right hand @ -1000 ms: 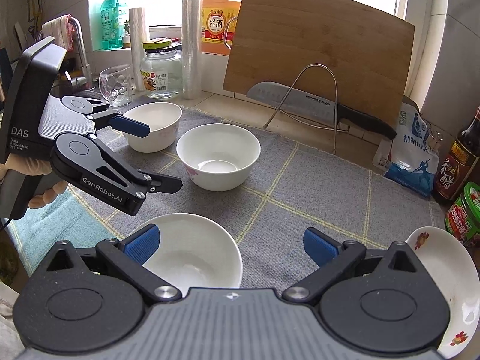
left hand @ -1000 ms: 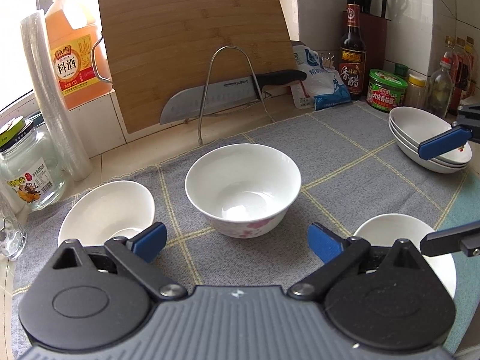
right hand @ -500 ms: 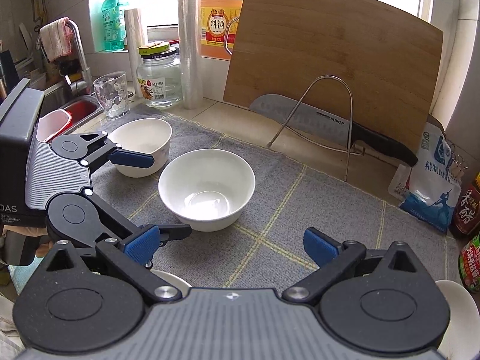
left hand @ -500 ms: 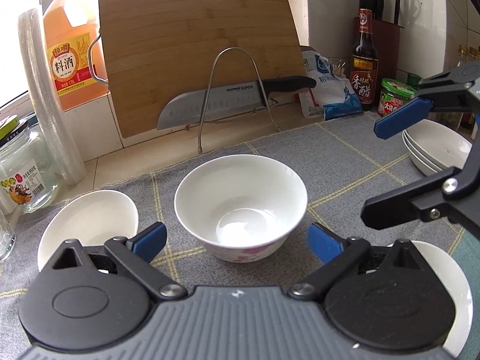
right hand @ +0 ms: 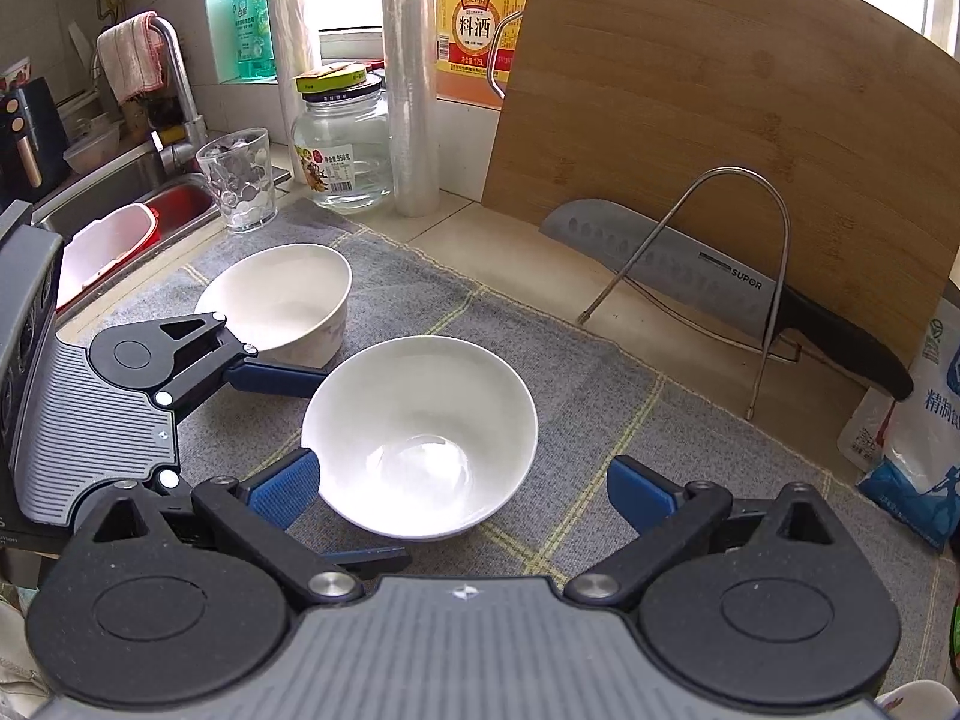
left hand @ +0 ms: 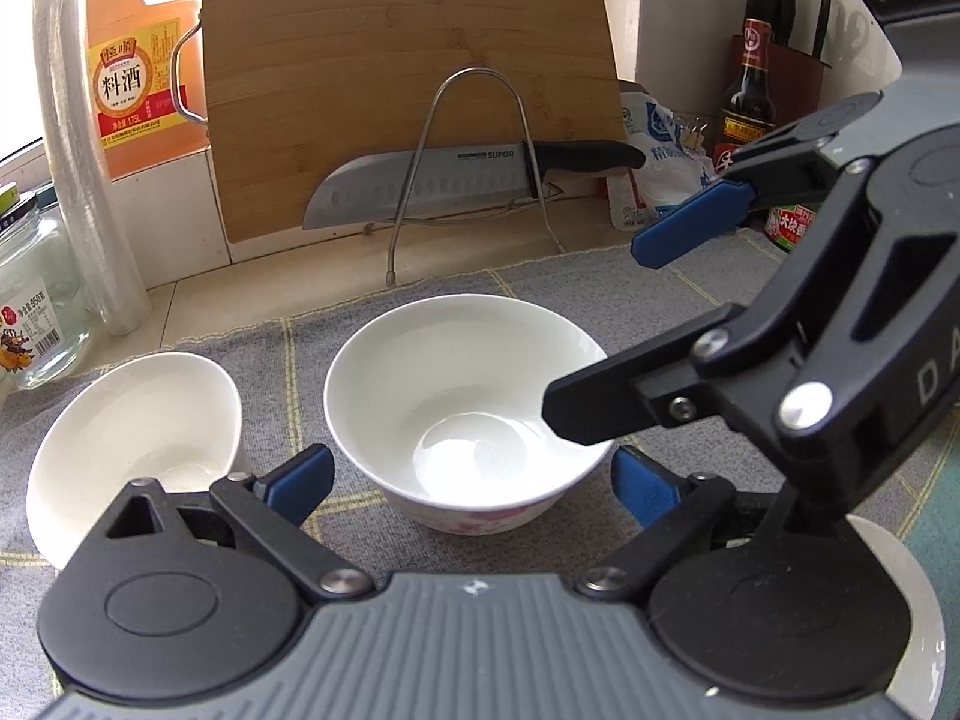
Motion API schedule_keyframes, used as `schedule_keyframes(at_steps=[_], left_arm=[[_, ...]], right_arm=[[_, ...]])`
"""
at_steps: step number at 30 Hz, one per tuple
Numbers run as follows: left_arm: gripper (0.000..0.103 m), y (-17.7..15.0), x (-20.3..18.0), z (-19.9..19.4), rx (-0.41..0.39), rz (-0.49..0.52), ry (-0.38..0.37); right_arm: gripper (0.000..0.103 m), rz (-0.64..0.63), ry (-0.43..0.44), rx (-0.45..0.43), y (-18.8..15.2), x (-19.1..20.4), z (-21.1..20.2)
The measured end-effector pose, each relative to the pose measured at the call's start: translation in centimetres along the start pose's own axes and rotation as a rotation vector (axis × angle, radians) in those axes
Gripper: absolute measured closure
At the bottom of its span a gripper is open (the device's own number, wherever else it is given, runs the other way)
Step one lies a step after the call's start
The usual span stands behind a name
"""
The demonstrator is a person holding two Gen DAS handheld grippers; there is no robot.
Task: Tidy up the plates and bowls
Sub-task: 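Move the right gripper toward the white bowl beside the left gripper, then close the right gripper on the white bowl's rim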
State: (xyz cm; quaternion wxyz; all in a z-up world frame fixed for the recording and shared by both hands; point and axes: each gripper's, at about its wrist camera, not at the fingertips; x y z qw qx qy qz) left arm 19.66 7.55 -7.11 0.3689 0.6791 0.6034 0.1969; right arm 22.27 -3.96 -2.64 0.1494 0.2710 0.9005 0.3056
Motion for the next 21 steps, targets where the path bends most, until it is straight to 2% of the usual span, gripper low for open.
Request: schedule_keyframes(at_steps=[3,7,9,14,19,21], left_arm=[[0.006,0.0,0.1,0.1,0.002,-0.008,-0.008],[0.015,0.1,0.3,0.4,0.015,-0.023,-0.012],[0.016,0.1,0.5,0.4,0.018,-0.031,-0.016],[0.016,0.1,0.5,0.5,0.018,-0.034,-0.018],[0.016,0.1,0.5,0.4,0.019,-0.034,-0.019],[0.016,0.1,0.5,0.4,0.018,-0.035,-0.019]], right_arm=[[0.000,0.001,0.020,0.005,0.5,-0.6,1.1],[0.000,0.014,0.051,0.013,1.0,-1.4,2.6],[0.001,0.015,0.065,0.021,1.2,-1.6,3.2],[0.013,0.012,0.091,0.041,1.7,-2.1,4.6],[0.016,-0.004,0.102,0.054,2.1,-2.2,5.5],[0.021,-0.012,0.108,0.063,2.3,-2.2,5.9]])
Point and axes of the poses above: each gripper's, at about its wrist camera, not at the fingertips, and z roughly the way its jaws point, x to its left, y to its top, and after that the axes turned 14 degrees about -z, right-handed
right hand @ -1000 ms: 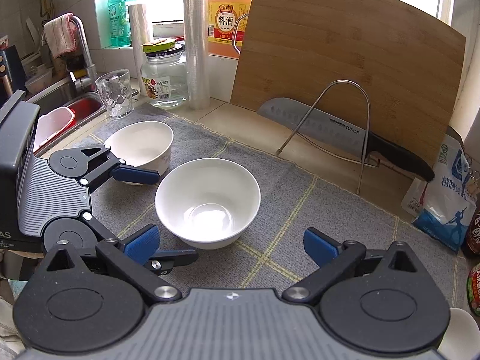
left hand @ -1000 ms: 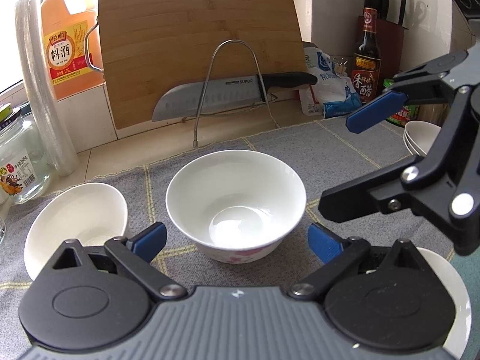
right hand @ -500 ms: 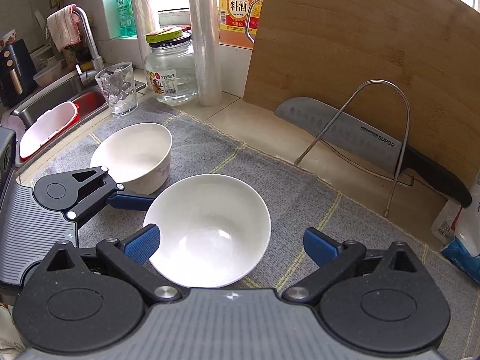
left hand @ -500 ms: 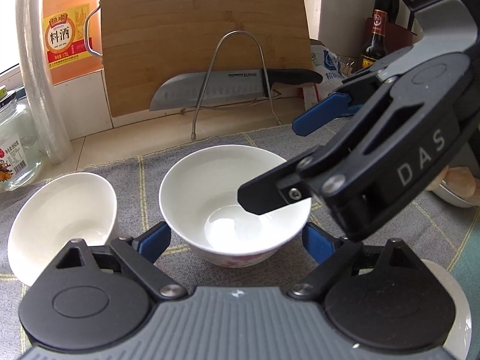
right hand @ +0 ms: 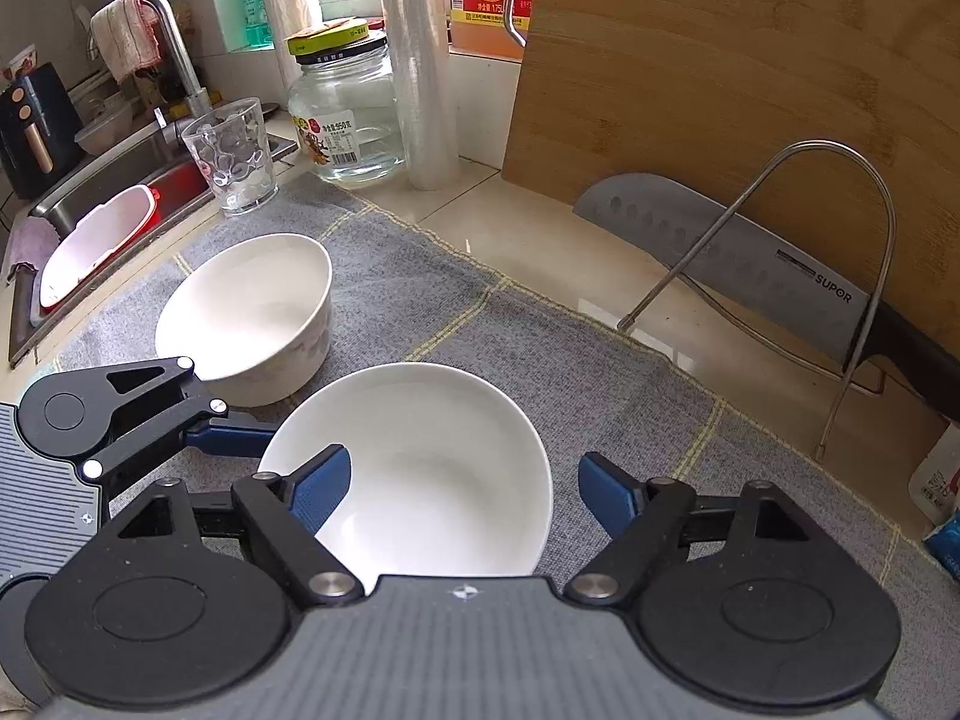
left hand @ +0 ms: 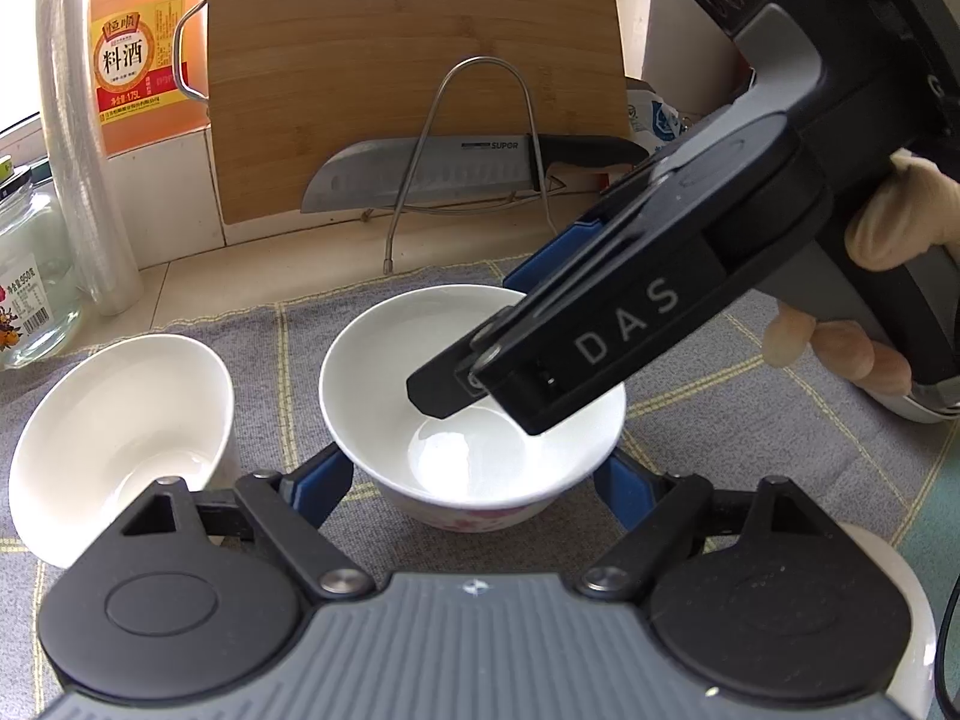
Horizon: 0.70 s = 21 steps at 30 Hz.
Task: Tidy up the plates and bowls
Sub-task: 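Close the right gripper on the white bowl's rim, then lift the pink-flower bowl with the right gripper and carry it over another bowl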
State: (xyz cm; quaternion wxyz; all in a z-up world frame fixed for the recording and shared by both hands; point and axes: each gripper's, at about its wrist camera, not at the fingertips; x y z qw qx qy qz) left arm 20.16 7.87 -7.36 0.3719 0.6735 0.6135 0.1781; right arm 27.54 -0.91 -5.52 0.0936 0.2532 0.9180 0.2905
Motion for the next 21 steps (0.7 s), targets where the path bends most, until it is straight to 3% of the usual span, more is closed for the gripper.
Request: schedule_keyframes(at_steps=[6,21], left_arm=[[0.016,0.01,-0.05,-0.05,0.000,0.003,0.000],[0.016,0.43,-0.67,-0.51,0.009,0.049,-0.008]], right_arm=[[0.030,0.003,0.030,0.007,0.14,-0.14,0.55],[0.030,0.039,0.047,0.011,0.02,-0.45,0.08]])
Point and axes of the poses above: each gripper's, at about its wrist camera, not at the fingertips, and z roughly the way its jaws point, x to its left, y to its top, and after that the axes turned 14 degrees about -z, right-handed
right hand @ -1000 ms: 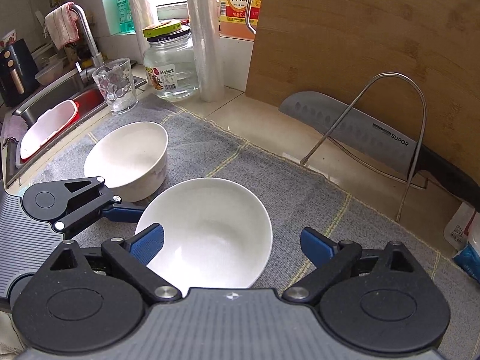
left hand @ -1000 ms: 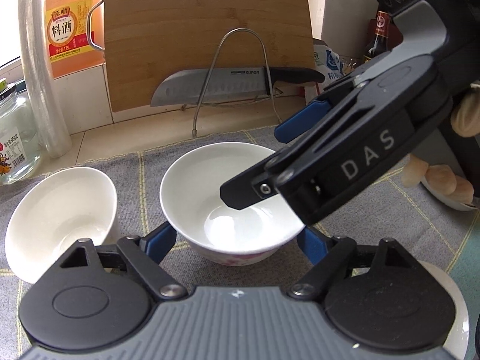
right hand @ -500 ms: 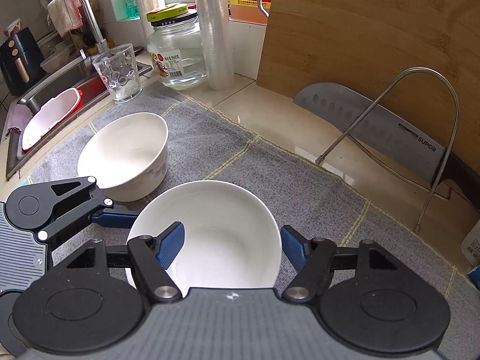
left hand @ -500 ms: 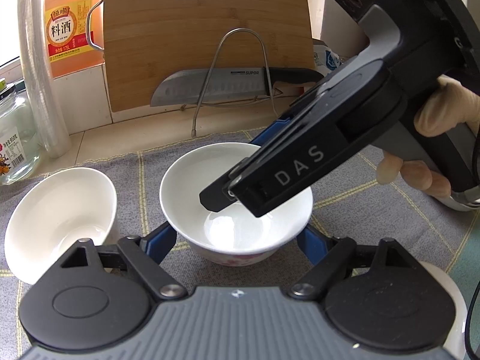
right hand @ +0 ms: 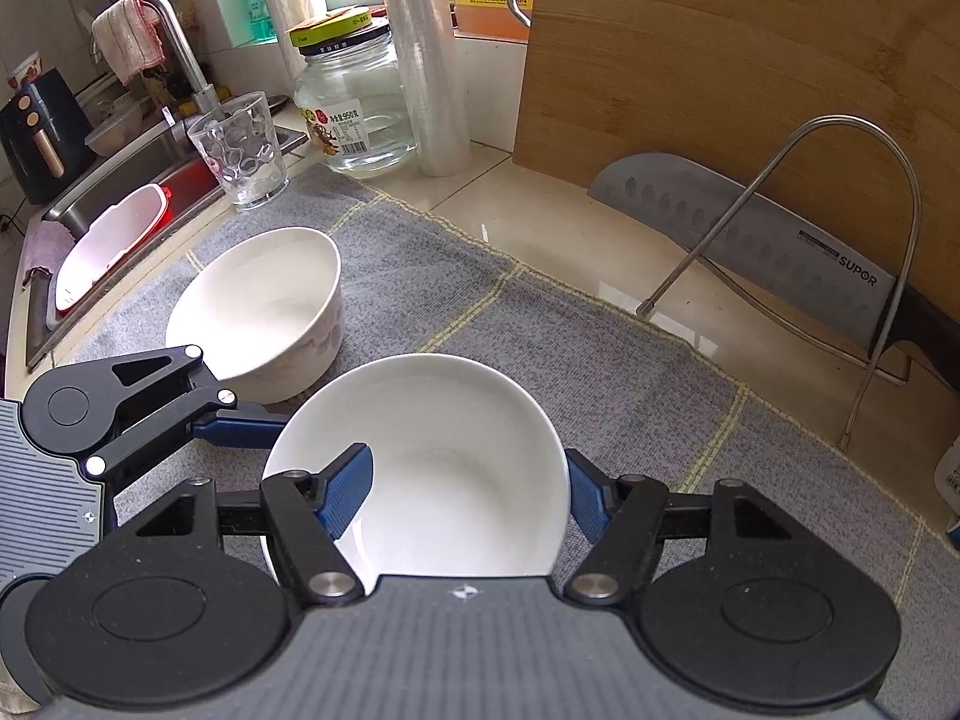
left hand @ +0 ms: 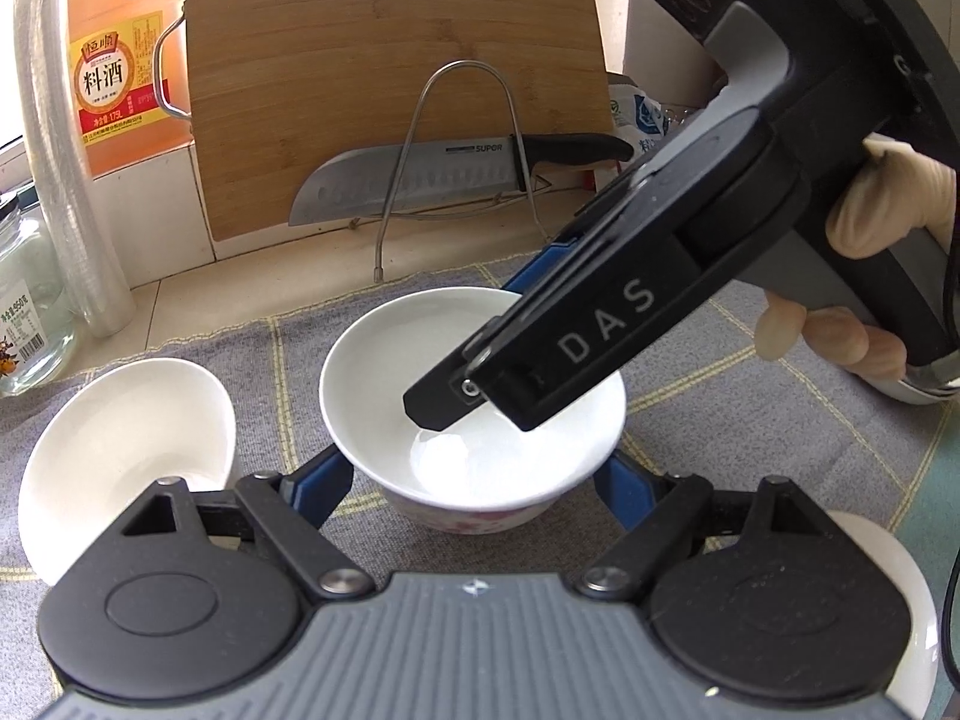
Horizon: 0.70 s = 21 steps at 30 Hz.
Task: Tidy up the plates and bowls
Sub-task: 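Lift the pink-flower bowl with the right gripper and carry it over another bowl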
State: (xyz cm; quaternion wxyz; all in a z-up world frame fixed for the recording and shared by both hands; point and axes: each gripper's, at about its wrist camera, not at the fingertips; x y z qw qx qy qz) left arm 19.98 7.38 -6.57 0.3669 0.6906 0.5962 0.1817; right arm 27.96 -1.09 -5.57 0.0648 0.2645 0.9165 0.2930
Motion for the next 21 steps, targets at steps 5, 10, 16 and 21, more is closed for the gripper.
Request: schedule_keyframes(at_steps=[5,10,16,21], left_arm=[[0.016,0.3,-0.5,-1.0,-0.011,0.018,-0.004],[0.016,0.5,-1.2,-2.0,-0.018,0.026,-0.011],[0.016,0.4,-1.9,-3.3,-0.021,0.025,-0.022],[0.016,0.1,-2.7,-4.6,-0.023,0.029,-0.032]], right_arm=[[0.030,0.008,-0.002,-0.017,0.0,0.1,-1.1],[0.030,0.007,-0.009,-0.031,-0.1,0.6,-2.5],[0.029,0.002,-0.018,-0.055,-0.5,1.6,-4.5],[0.029,0.003,-0.027,-0.068,-1.0,2.4,-5.9]])
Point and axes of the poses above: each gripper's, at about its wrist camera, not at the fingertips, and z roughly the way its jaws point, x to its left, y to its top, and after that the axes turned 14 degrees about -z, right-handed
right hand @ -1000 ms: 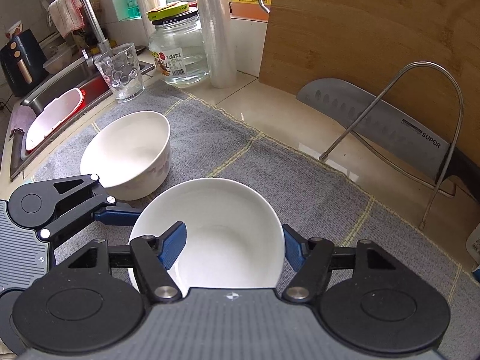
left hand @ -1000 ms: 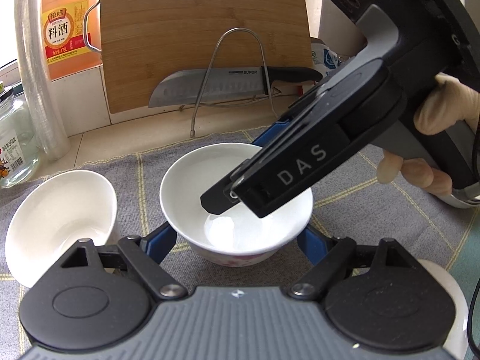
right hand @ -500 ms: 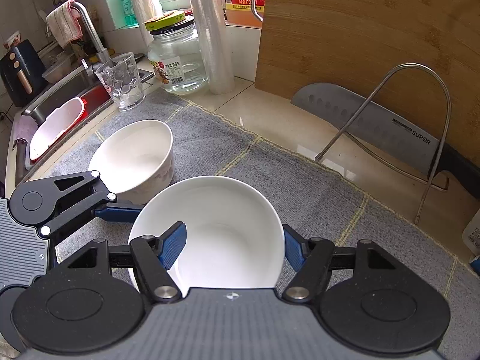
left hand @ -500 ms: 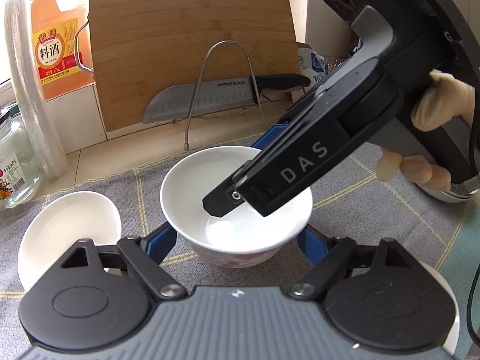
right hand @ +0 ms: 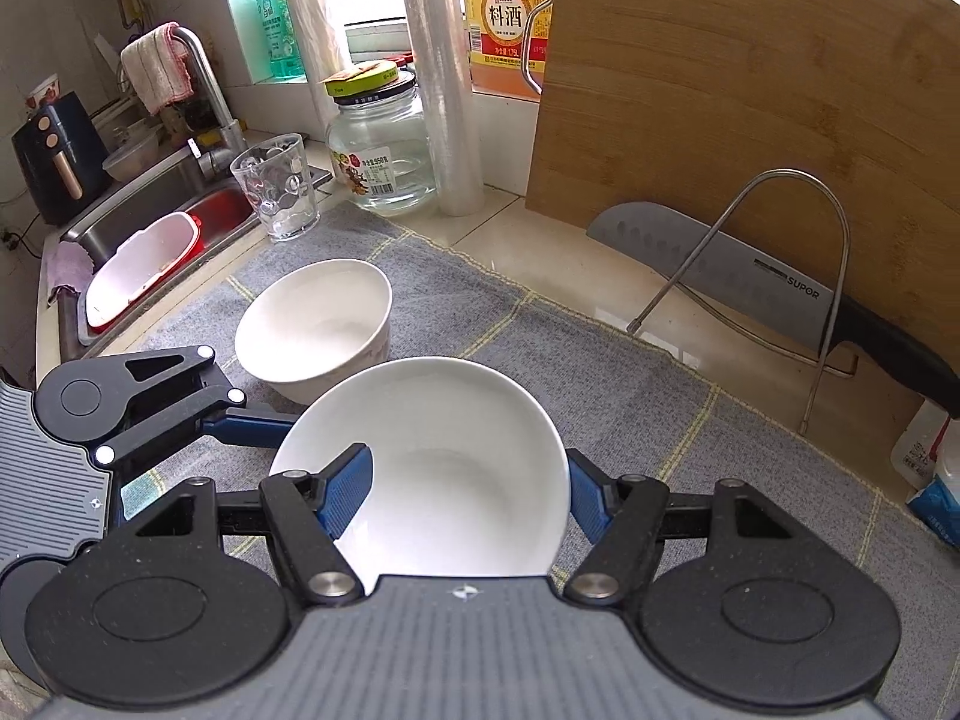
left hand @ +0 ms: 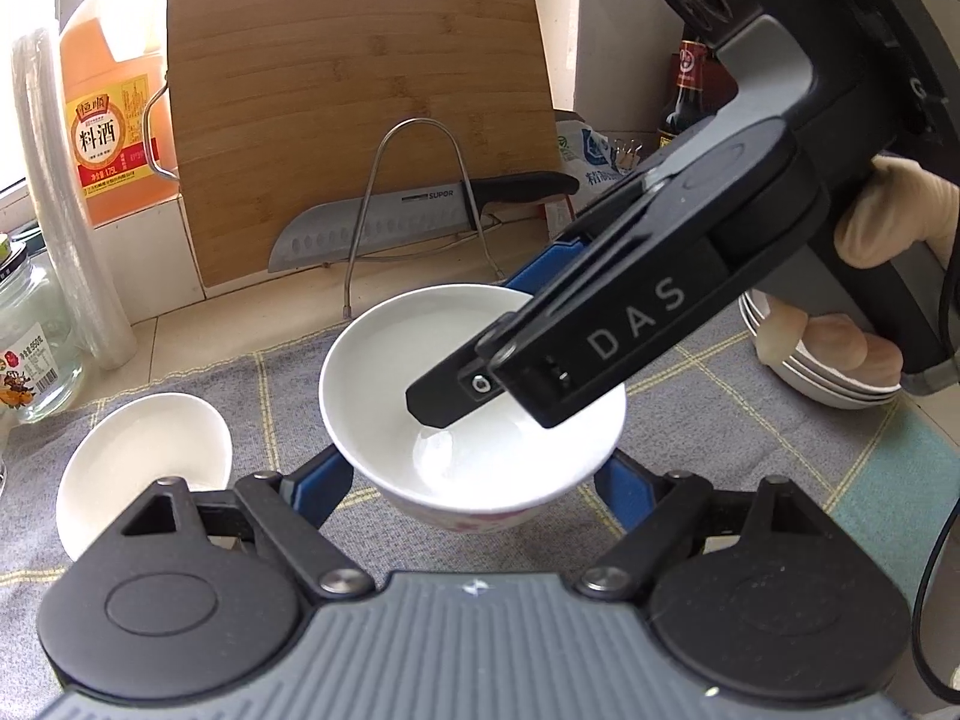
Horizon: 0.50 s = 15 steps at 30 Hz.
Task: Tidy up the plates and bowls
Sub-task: 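Lift the pink-flower bowl with the right gripper and carry it over another bowl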
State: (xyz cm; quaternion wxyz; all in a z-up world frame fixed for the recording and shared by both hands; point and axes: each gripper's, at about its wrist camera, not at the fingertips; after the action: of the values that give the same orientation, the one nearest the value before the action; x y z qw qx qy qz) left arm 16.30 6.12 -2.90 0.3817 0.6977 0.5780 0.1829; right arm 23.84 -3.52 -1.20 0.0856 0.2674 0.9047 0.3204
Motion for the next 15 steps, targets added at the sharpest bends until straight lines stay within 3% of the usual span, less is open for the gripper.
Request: schedule_keyframes(at_steps=[15], left_arm=[[0.016,-1.4,-1.9,-4.4,-0.023,0.018,-0.010]], right_arm=[[0.029,-0.024,-0.018,-0.025,-1.6,3.3,-4.1]])
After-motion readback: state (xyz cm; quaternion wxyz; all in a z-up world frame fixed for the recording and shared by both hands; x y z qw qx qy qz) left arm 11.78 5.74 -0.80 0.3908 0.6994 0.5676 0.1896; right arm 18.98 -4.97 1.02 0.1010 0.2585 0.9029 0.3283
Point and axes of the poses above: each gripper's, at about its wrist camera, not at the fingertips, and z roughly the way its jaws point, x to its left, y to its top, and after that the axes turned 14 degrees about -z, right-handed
